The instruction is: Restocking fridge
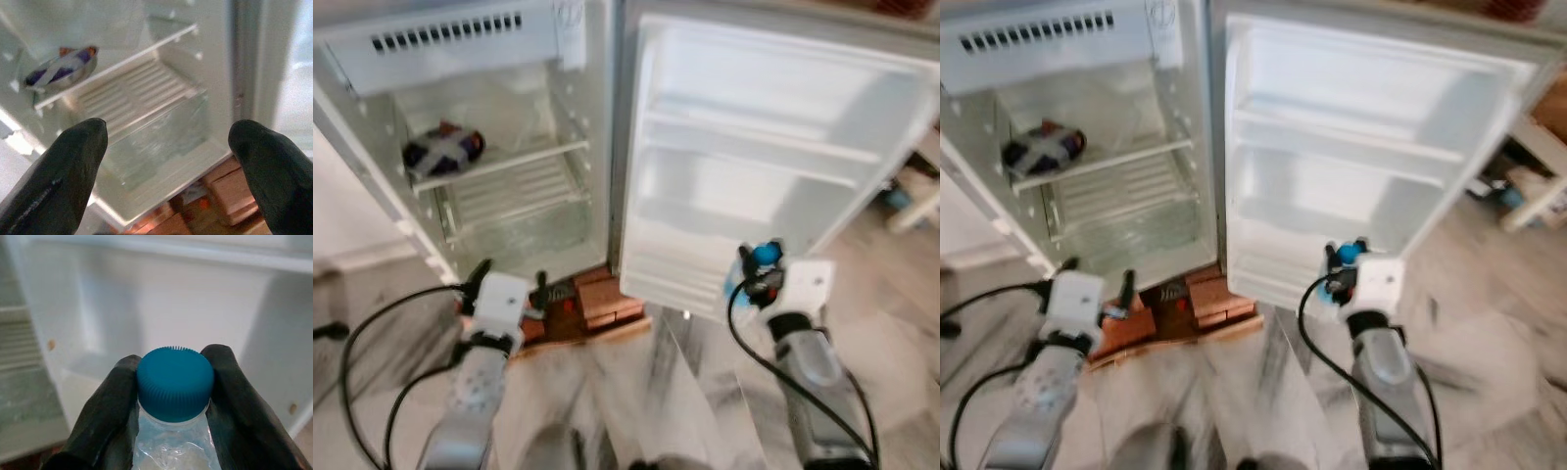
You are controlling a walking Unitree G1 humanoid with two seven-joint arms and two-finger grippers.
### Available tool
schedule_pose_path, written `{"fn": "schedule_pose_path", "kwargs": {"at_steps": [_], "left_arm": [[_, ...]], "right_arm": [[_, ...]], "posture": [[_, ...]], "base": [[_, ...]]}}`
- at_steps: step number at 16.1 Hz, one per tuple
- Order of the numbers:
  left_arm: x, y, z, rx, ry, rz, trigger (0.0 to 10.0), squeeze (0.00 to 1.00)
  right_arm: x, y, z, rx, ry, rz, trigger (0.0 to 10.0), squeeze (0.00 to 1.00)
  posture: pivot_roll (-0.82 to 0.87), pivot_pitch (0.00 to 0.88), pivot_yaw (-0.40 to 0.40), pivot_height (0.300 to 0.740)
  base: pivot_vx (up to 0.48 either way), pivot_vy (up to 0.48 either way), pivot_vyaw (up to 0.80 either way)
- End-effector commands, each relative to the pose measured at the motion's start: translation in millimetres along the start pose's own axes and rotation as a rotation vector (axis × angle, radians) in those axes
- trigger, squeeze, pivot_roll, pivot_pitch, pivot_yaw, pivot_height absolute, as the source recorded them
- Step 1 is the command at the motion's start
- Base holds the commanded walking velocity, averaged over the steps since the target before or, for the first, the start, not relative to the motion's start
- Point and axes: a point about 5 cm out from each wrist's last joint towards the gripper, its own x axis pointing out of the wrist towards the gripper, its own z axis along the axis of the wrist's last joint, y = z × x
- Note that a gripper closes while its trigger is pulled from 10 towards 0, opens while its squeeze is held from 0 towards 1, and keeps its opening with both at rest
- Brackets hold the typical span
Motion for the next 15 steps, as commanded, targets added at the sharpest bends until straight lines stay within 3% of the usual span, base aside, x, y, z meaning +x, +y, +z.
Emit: {"fn": "schedule_pose_path", "kwargs": {"at_steps": [1,3,5,9,12,15], "left_arm": [[-6.0,-4.8,2,-0.007,0.006,-0.001,10.0,0.0],[-12.6,-8.5,1,-0.017,0.012,-0.044,10.0,0.0],[-10.1,-8.3,2,-0.022,0.007,-0.044,10.0,0.0],[-4.5,-6.5,7,0.001,-0.002,-0.052,10.0,0.0],[2.7,-10.7,2,0.054,0.001,-0.133,10.0,0.0],[13.0,-17.9,8,0.131,-0.045,-0.21,10.0,0.0]], "right_arm": [[-9.6,-4.2,0,0.008,0.001,-0.019,10.0,0.0],[-16.1,-4.8,-5,0.021,0.025,-0.031,10.0,0.0],[-14.8,-3.2,-6,0.034,0.042,-0.039,10.0,0.0],[-12.4,-3.7,-4,0.032,0.035,-0.048,10.0,0.0],[-10.6,-6.0,-9,0.018,0.035,-0.071,10.0,0.0],[-4.9,-7.9,-12,0.009,0.03,-0.1,10.0,0.0]], "posture": [[0.09,0.158,-0.071,0.74],[0.1,0.161,-0.071,0.74],[0.1,0.161,-0.071,0.74],[0.1,0.159,-0.064,0.74],[0.11,0.132,-0.02,0.74],[0.13,0.093,-0.028,0.74]], "base": [[0.0,0.0,0.0],[0.0,0.0,0.0],[0.0,0.0,0.0],[0.0,0.0,-0.63],[0.0,0.0,0.0],[0.0,0.0,0.0]]}}
